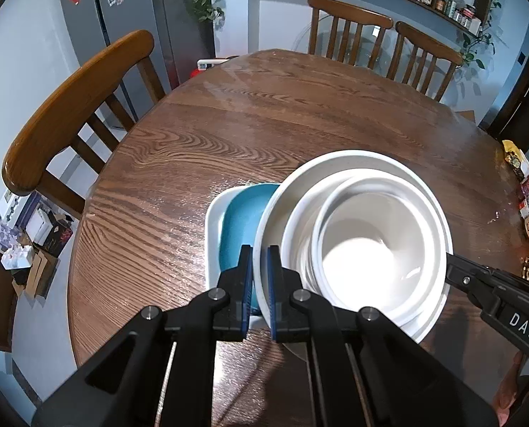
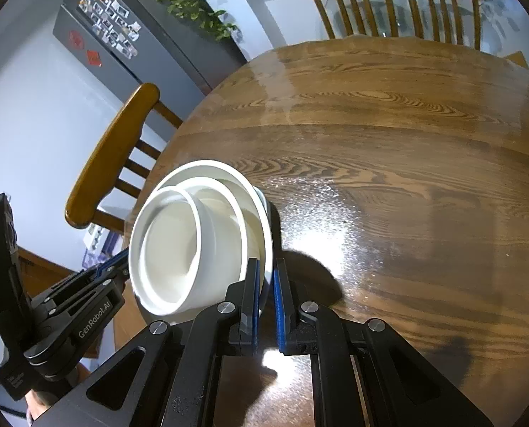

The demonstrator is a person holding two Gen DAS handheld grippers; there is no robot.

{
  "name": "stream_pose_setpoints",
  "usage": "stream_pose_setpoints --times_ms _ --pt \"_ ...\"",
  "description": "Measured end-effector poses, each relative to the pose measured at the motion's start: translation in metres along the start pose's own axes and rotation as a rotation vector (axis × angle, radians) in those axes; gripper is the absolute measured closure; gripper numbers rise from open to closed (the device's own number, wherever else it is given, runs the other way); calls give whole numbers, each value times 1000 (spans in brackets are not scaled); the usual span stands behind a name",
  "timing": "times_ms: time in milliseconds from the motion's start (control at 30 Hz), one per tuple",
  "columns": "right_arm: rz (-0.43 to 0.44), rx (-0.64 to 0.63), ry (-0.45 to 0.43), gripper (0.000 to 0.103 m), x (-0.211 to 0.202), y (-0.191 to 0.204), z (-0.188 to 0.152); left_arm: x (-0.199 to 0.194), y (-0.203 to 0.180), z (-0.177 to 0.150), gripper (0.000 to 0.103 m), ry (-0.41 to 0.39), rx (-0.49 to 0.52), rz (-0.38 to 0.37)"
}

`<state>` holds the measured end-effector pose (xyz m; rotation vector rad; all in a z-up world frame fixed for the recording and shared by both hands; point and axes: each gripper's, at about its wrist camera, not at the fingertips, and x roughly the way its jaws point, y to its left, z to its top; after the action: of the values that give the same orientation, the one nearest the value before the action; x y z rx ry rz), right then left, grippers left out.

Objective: Organize plates and bowls
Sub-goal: 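Lower the nested bowl stack onto the teal dish with the left gripper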

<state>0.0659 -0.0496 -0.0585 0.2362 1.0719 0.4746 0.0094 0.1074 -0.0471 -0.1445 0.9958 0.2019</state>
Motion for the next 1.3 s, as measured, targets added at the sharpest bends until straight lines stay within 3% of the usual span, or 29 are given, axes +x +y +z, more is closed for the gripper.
stream_pose_setpoints --times_ms 767,1300 --pt "-20 -4 108 93 64 13 21 50 29 16 100 120 -54 12" --pt "-6 12 125 93 68 9 24 52 27 21 100 123 -35 30"
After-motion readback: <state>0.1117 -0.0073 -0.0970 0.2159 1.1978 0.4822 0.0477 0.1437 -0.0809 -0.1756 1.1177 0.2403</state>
